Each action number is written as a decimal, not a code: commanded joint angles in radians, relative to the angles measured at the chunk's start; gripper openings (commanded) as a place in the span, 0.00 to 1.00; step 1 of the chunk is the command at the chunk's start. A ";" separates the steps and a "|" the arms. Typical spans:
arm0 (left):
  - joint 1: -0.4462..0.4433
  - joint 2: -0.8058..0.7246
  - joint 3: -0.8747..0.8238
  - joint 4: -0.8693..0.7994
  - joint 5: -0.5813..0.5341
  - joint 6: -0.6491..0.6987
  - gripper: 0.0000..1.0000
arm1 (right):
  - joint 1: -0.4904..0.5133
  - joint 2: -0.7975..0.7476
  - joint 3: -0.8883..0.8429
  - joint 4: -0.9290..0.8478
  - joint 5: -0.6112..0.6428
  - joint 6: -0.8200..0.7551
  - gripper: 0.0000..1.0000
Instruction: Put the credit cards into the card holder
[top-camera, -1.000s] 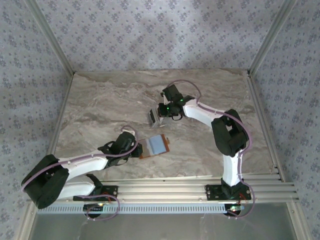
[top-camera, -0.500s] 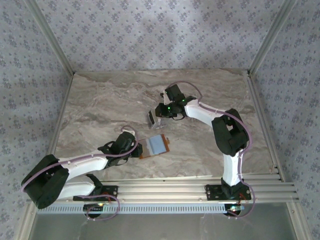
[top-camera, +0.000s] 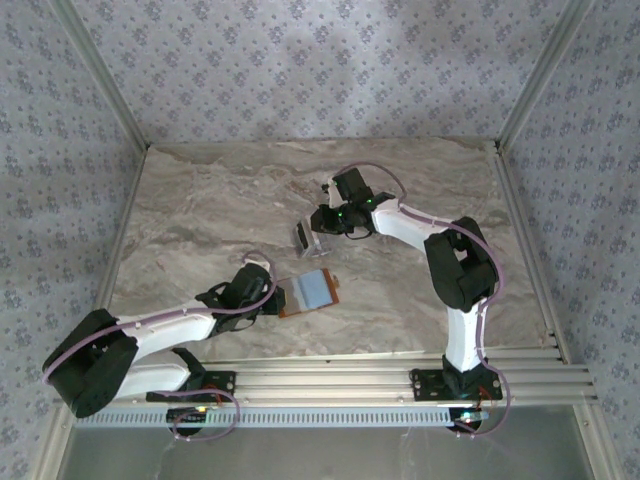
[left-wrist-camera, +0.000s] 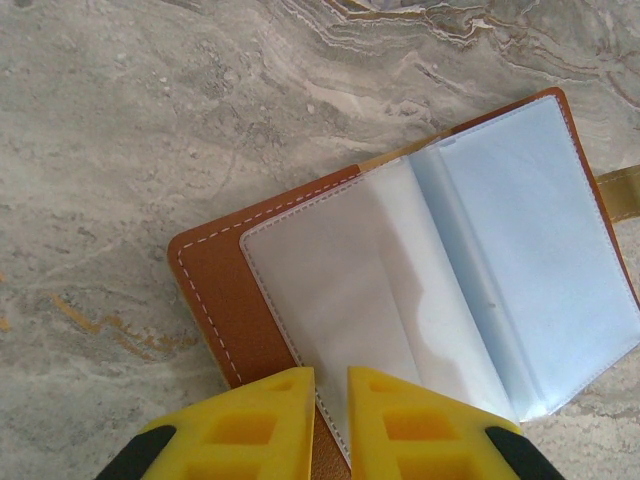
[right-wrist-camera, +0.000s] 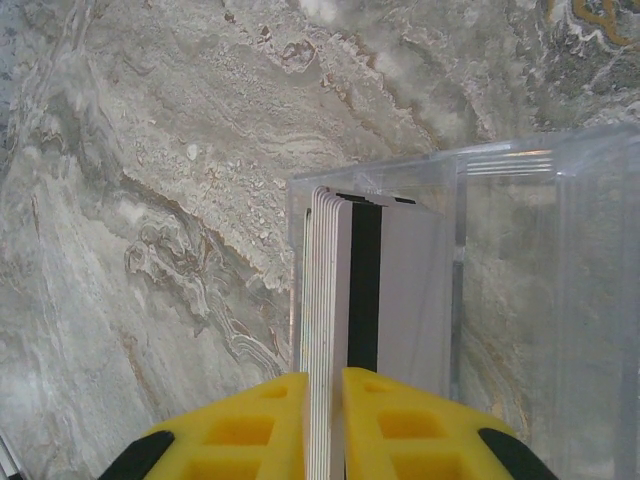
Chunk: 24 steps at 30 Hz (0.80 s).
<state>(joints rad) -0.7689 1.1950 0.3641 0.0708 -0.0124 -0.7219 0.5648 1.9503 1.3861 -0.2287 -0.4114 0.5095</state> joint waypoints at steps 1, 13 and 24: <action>-0.005 -0.013 0.014 -0.009 0.008 0.015 0.16 | -0.004 0.011 -0.004 0.004 -0.021 0.006 0.16; -0.005 -0.014 0.012 -0.009 0.005 0.015 0.17 | -0.004 -0.006 -0.009 -0.010 0.014 0.000 0.05; -0.004 -0.020 0.006 -0.009 0.003 0.015 0.17 | -0.003 0.010 0.000 -0.016 0.010 -0.005 0.16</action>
<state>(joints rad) -0.7689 1.1919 0.3641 0.0704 -0.0124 -0.7219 0.5648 1.9503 1.3861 -0.2283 -0.4053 0.5087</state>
